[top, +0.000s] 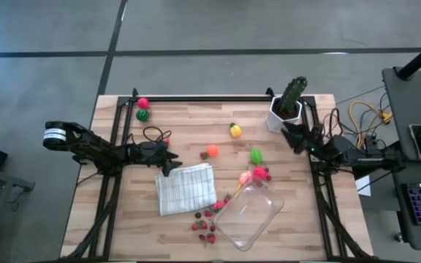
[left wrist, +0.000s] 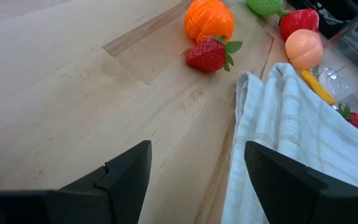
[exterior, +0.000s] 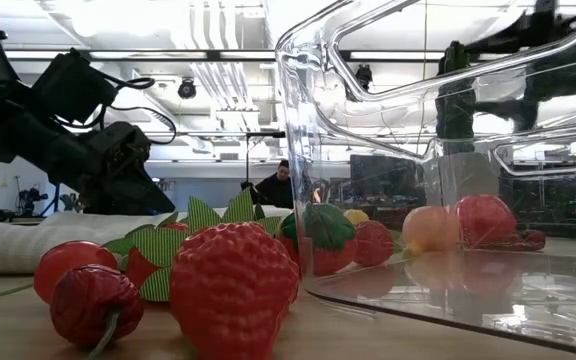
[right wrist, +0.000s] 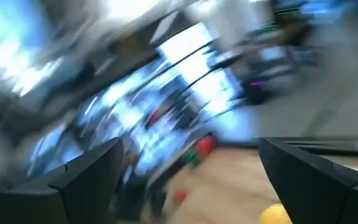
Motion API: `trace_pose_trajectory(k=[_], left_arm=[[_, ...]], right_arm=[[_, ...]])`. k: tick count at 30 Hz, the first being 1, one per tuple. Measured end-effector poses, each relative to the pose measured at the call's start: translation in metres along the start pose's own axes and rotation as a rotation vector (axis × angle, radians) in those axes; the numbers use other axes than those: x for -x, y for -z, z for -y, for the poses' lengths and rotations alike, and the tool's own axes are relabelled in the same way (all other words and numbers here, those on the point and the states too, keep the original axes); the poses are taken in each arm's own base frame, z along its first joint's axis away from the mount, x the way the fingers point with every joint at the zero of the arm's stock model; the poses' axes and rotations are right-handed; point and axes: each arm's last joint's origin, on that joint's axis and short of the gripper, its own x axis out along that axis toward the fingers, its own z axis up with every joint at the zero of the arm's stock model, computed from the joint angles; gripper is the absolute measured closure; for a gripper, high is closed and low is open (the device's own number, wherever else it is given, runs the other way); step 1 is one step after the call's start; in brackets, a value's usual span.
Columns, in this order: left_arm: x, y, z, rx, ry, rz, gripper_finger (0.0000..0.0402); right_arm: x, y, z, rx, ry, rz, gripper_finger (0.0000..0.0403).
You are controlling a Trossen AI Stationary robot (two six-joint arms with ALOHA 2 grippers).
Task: Pick and placing Produce into tupperware
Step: Put the tomato into the transparent bin
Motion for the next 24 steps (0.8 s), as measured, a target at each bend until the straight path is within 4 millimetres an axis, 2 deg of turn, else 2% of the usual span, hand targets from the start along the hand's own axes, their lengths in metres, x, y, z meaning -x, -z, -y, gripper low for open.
trace_pose_trajectory(k=[4,6,7,12,15,17,21,24], left_arm=[[0.000,0.000,0.000,0.000,0.000,-0.001,0.0157],[0.000,0.000,0.000,0.000,0.000,0.000,0.0157],[0.000,0.000,0.000,0.000,0.000,0.000,0.0157],[0.000,-0.001,0.000,0.000,-0.004,0.013,0.0157],[0.000,-0.005,0.001,0.017,-0.040,0.085,0.0157],[0.000,-0.011,0.004,0.086,0.000,0.143,0.0157],[0.001,-0.022,0.012,0.218,0.094,0.233,0.0157],[0.003,-0.030,0.018,0.233,0.154,0.302,0.0157]], right_arm=[[0.001,0.013,-0.010,0.357,-0.444,-0.200,0.0035],[0.002,0.017,-0.014,0.502,-0.641,-0.225,0.0035],[0.002,0.017,-0.015,0.543,-0.679,-0.207,0.0035],[-0.005,0.006,-0.018,0.456,-0.518,-0.081,0.0035],[-0.007,0.000,-0.019,0.446,-0.465,-0.002,0.0035],[-0.008,-0.002,-0.020,0.445,-0.454,0.027,0.0035],[-0.010,0.000,-0.020,0.414,-0.452,0.003,0.0035],[-0.012,0.004,-0.020,0.409,-0.445,-0.032,0.0035]])
